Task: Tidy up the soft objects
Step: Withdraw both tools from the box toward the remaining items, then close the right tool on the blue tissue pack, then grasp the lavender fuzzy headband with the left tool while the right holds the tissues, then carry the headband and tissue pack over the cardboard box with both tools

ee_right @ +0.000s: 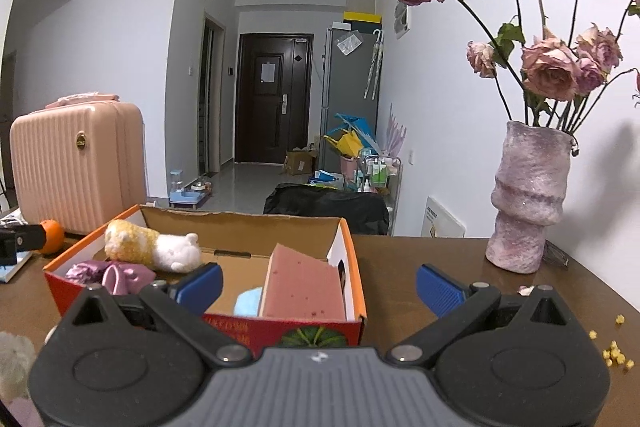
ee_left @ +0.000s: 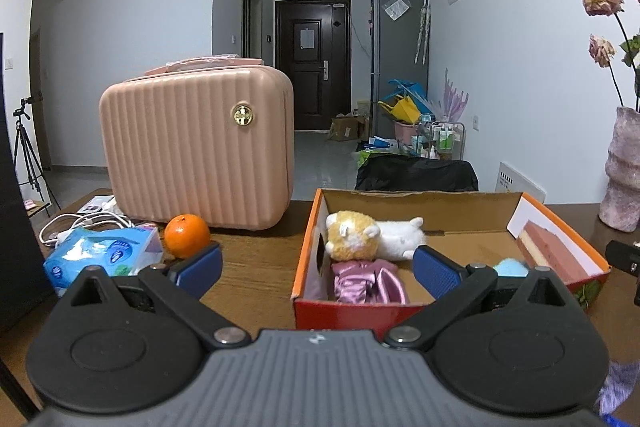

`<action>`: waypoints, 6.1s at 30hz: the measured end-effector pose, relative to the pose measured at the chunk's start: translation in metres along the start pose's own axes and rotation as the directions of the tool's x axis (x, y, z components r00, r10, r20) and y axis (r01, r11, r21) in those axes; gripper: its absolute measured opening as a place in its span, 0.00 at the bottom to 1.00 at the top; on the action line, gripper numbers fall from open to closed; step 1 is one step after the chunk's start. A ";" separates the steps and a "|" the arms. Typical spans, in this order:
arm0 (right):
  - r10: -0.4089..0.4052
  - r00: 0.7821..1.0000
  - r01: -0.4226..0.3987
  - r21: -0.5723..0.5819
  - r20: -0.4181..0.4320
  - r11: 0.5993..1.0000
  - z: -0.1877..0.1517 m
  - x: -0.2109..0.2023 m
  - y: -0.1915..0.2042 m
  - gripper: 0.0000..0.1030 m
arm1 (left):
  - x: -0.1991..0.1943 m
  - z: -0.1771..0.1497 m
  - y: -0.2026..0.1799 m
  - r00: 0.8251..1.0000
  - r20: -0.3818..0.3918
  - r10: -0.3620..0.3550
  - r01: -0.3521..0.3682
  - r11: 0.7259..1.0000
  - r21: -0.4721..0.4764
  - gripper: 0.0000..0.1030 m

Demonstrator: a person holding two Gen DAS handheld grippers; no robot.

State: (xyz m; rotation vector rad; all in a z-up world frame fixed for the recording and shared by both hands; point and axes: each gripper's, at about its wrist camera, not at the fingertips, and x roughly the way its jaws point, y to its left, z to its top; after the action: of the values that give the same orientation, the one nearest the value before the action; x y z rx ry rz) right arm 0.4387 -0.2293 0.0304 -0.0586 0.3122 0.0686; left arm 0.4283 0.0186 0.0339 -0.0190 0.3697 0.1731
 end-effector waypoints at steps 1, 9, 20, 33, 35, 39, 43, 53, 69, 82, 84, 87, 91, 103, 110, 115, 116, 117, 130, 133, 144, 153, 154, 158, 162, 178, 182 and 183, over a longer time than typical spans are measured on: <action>0.001 1.000 -0.001 0.001 -0.002 1.000 -0.002 -0.003 0.000 1.00 | -0.003 -0.001 0.001 1.000 0.000 0.002 -0.002 1.000 0.002 1.00; -0.002 1.000 0.002 -0.003 0.002 1.000 -0.021 -0.035 -0.001 1.00 | -0.029 -0.015 0.006 1.000 -0.001 -0.007 0.007 1.000 0.015 1.00; 0.000 1.000 0.000 -0.011 -0.006 1.000 -0.042 -0.072 -0.006 1.00 | -0.061 -0.035 0.013 1.000 0.006 -0.026 0.026 0.999 0.034 1.00; 0.044 0.999 -0.044 -0.011 -0.019 0.999 -0.059 -0.106 -0.004 1.00 | -0.094 -0.061 0.020 0.998 -0.040 -0.052 0.053 0.998 0.036 1.00; 0.051 0.998 -0.052 -0.006 -0.023 0.999 -0.061 -0.110 -0.005 1.00 | -0.099 -0.063 0.021 0.997 -0.045 -0.057 0.059 0.998 0.033 1.00; 0.062 0.997 -0.062 -0.006 -0.037 0.998 -0.066 -0.116 -0.004 1.00 | -0.108 -0.070 0.023 0.996 -0.056 -0.068 0.070 0.997 0.033 1.00; 0.065 0.997 -0.066 -0.015 -0.046 0.998 -0.069 -0.116 -0.001 1.00 | -0.111 -0.074 0.026 0.995 -0.063 -0.076 0.078 0.996 0.030 1.00; 0.066 0.989 -0.075 -0.061 -0.135 0.995 -0.078 -0.102 0.008 1.00 | -0.110 -0.078 0.025 0.991 -0.087 -0.100 0.102 0.994 0.023 1.00; 0.070 0.934 -0.111 -0.098 -0.350 0.989 -0.101 -0.065 0.021 0.91 | -0.106 -0.087 0.015 0.984 -0.126 -0.124 0.132 0.990 0.054 1.00; 0.116 0.933 -0.164 -0.115 -0.342 0.980 -0.101 -0.072 0.027 0.56 | -0.107 -0.087 0.012 0.983 -0.127 -0.130 0.138 0.989 0.058 1.00; 0.120 0.939 -0.162 -0.107 -0.321 0.981 -0.098 -0.075 0.026 0.55 | -0.107 -0.088 0.012 0.983 -0.128 -0.130 0.138 0.989 0.057 1.00; 0.123 0.951 -0.154 -0.090 -0.283 0.984 -0.093 -0.081 0.021 0.54 | -0.107 -0.088 0.010 0.983 -0.128 -0.134 0.142 0.988 0.060 1.00; 0.128 0.962 -0.147 -0.062 -0.240 0.987 -0.087 -0.087 0.013 0.54 | -0.108 -0.090 0.004 0.982 -0.129 -0.136 0.146 0.987 0.071 1.00; 0.130 0.976 -0.134 -0.009 -0.176 0.991 -0.076 -0.099 -0.001 0.54 | -0.106 -0.091 -0.029 0.975 -0.151 -0.161 0.176 0.980 0.095 1.00; 0.131 0.979 -0.132 0.008 -0.157 0.991 -0.074 -0.103 -0.009 0.54 | -0.101 -0.094 -0.053 0.972 -0.159 -0.174 0.197 0.971 0.138 1.00; 0.122 0.980 -0.121 0.015 -0.158 0.993 -0.074 -0.102 -0.016 0.54 | -0.092 -0.096 -0.067 0.969 -0.183 -0.166 0.198 0.966 0.169 1.00; 0.120 0.980 -0.119 0.016 -0.160 0.993 -0.075 -0.102 -0.017 0.54 | -0.089 -0.097 -0.070 0.969 -0.186 -0.165 0.197 0.965 0.171 1.00; 0.119 0.980 -0.118 0.018 -0.161 0.993 -0.075 -0.102 -0.017 0.54 | -0.087 -0.097 -0.073 0.969 -0.188 -0.162 0.195 0.965 0.174 1.00; 0.123 0.975 -0.125 0.001 -0.184 0.992 -0.079 -0.098 -0.011 0.54 | -0.065 -0.106 -0.082 0.967 -0.217 -0.131 0.175 0.964 0.198 0.91; 0.122 0.975 -0.124 0.000 -0.187 0.992 -0.080 -0.098 -0.011 0.54 | -0.068 -0.107 -0.083 0.966 -0.211 -0.147 0.191 0.959 0.208 0.78; 0.124 0.974 -0.127 -0.001 -0.189 0.992 -0.080 -0.097 -0.010 0.54 | -0.077 -0.105 -0.071 0.957 -0.215 -0.197 0.233 0.960 0.158 0.44; 0.122 0.975 -0.124 -0.002 -0.188 0.992 -0.081 -0.098 -0.008 0.54 | -0.101 -0.101 -0.060 0.964 -0.144 -0.221 0.242 0.959 0.148 0.44; 0.121 0.975 -0.124 -0.002 -0.188 0.992 -0.081 -0.098 -0.008 0.54 | -0.104 -0.100 -0.059 0.965 -0.134 -0.226 0.245 0.958 0.148 0.44; 0.119 0.976 -0.122 -0.003 -0.185 0.993 -0.081 -0.098 -0.009 0.54 | -0.115 -0.098 -0.055 0.966 -0.096 -0.238 0.251 0.957 0.146 0.44; 0.115 0.977 -0.117 -0.002 -0.177 0.993 -0.081 -0.099 -0.009 0.54 | -0.123 -0.094 -0.049 0.967 -0.066 -0.248 0.255 0.958 0.134 0.44; 0.124 0.989 -0.126 -0.017 -0.081 0.992 -0.071 -0.106 0.000 0.54 | -0.133 -0.069 -0.031 0.960 0.003 -0.280 0.279 0.957 0.076 0.44; 0.136 0.989 -0.138 -0.022 -0.057 0.990 -0.065 -0.107 0.008 0.54 | -0.131 -0.059 -0.027 0.959 0.019 -0.284 0.282 0.957 0.061 0.44; 0.139 0.989 -0.140 -0.024 -0.053 0.990 -0.063 -0.106 0.010 0.54 | -0.130 -0.056 -0.026 0.959 0.023 -0.284 0.282 0.958 0.054 0.44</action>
State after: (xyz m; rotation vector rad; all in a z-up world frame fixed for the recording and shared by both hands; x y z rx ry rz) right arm 0.3178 -0.2298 0.0025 -0.0664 0.3662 0.2106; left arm 0.2931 -0.0314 0.0283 -0.0194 0.3370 -0.1199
